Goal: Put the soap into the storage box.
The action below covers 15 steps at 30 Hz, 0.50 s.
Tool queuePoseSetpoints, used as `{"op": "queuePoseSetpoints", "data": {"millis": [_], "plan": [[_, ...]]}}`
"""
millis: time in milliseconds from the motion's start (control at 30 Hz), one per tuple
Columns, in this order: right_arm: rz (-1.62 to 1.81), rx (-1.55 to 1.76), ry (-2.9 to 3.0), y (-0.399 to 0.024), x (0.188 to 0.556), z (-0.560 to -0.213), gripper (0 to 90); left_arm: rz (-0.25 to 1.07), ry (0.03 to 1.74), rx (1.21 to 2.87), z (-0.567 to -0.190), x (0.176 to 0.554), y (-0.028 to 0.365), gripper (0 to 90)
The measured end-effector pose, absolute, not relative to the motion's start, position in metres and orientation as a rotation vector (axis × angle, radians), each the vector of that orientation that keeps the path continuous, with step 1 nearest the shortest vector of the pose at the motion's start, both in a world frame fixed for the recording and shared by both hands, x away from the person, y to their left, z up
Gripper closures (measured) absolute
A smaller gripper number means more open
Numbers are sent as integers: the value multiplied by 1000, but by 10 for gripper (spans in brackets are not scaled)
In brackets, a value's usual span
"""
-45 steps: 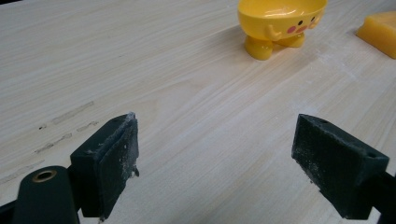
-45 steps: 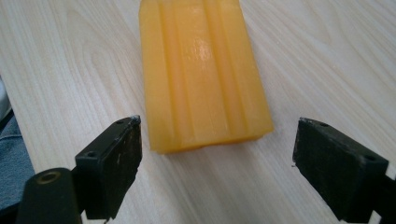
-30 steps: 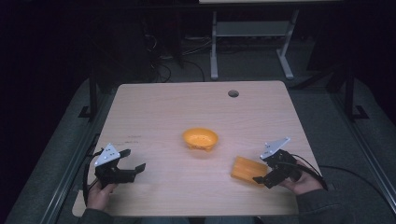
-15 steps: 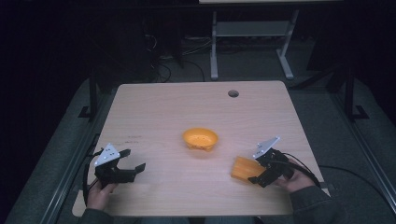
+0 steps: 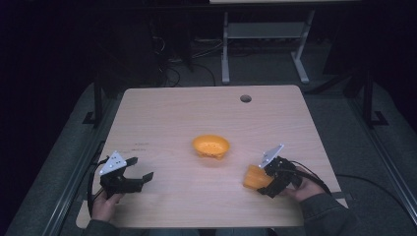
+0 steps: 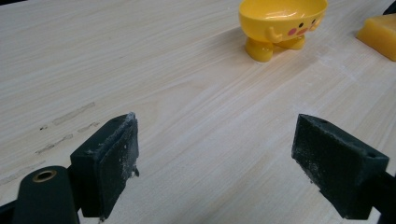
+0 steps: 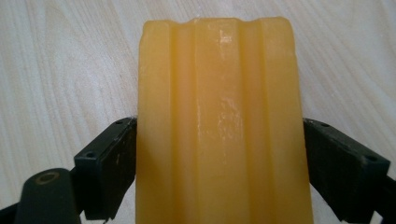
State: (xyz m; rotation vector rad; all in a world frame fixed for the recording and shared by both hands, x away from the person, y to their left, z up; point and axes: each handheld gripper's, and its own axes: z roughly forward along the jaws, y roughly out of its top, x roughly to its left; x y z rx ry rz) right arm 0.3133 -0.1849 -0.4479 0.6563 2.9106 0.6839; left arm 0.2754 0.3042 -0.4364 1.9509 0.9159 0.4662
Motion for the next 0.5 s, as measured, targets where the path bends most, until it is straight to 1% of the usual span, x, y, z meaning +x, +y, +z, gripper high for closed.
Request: {"op": "queuePoseSetpoints", "data": {"millis": [200,333,500], "plan": [[645,646,2925,-181,315,-451,155,464,917,1947,-436,275,304,141],[625,641,2934,-179,315,-453,185,465,914,1949,-436,275,304,141],[620,631,2934,-178,316,-454,191,464,915,1949,-436,275,304,141]]}}
